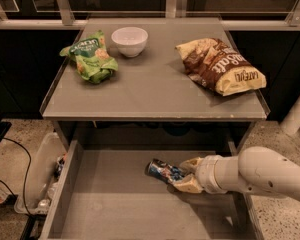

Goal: Place redbull can into top drawer

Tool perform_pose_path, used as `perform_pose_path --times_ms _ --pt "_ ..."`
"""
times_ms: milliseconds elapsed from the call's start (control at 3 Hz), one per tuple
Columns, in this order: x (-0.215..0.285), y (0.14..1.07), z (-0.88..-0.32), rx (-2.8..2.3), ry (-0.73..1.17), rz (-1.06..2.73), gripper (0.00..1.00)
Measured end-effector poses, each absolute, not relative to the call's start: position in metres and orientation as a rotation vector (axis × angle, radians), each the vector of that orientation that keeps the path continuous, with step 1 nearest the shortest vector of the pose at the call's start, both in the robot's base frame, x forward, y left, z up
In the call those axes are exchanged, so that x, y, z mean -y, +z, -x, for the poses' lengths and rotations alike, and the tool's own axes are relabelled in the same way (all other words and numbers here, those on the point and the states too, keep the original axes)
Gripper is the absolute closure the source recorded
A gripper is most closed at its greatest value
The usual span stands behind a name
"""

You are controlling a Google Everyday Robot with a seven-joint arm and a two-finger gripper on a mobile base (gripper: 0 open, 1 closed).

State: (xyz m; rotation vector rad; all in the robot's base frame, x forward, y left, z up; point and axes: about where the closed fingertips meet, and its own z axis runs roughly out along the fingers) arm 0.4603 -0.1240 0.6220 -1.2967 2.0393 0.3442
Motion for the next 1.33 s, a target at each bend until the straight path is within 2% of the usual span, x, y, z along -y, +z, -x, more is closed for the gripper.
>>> perform_pose_path --times_ms 1000,1333 --pt "0.1232 0.6216 -0.4608 -2.039 0.345 1.297 0.13" --pt "0.1231 0.6216 -0.4608 -2.039 0.345 1.297 0.00"
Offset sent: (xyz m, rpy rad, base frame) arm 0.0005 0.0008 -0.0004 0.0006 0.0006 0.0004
